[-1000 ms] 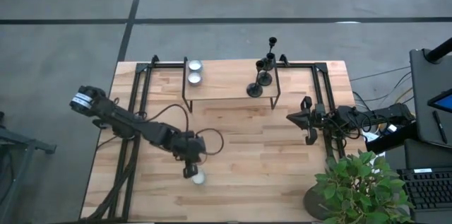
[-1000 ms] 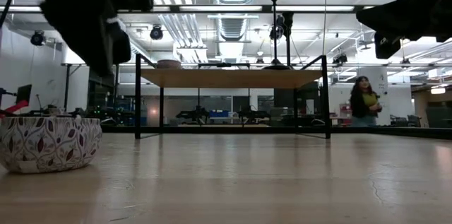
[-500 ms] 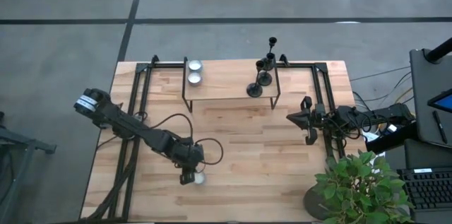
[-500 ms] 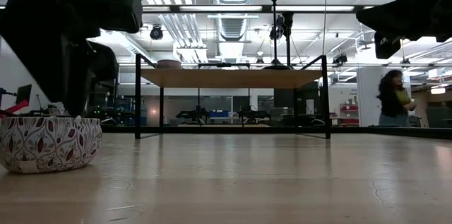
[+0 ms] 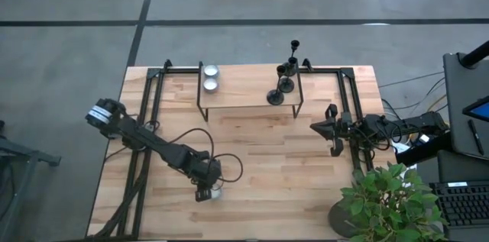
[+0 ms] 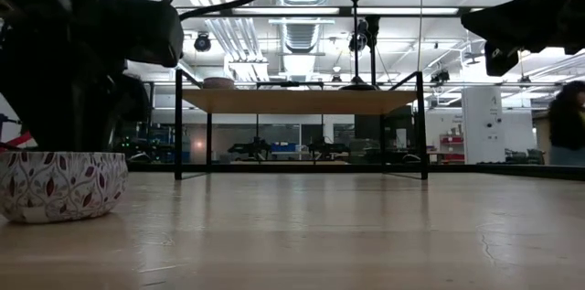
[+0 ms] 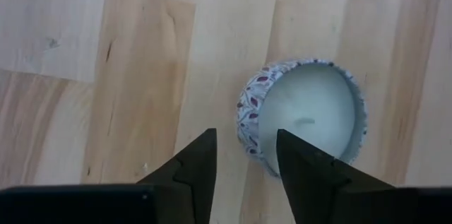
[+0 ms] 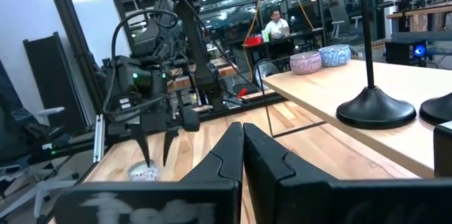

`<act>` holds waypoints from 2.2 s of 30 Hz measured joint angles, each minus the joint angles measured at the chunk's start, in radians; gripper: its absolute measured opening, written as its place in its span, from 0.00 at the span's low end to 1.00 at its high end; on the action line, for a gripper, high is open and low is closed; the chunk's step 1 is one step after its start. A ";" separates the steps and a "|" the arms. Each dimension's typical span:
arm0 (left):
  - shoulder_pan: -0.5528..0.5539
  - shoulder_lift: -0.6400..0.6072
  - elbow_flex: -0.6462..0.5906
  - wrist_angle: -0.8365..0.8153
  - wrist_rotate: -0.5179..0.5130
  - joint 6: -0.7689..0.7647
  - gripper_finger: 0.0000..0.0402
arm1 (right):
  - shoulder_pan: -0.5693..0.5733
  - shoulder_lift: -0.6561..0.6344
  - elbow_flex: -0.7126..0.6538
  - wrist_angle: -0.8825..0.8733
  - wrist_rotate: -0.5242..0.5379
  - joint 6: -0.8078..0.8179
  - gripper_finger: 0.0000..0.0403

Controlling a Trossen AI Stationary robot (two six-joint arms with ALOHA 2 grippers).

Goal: Pick & Place candle stick holders
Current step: Put the red scented candle on the shelf aligned with the other scented candles

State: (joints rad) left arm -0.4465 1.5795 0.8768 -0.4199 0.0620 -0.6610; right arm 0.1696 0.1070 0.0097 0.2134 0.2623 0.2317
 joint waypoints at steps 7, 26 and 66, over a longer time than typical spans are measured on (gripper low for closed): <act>0.000 0.001 0.002 0.001 0.000 -0.006 0.24 | 0.000 0.000 0.000 0.000 0.000 0.000 0.02; 0.014 -0.010 0.005 -0.003 0.002 -0.036 0.00 | 0.000 0.000 0.000 0.000 0.000 0.000 0.02; 0.839 -0.105 0.626 -0.791 -0.151 0.602 0.00 | 0.000 0.000 0.000 0.000 0.000 0.000 0.02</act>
State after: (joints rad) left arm 0.3922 1.4750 1.5028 -1.2104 -0.0887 -0.0589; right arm 0.1699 0.1070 0.0097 0.2134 0.2619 0.2314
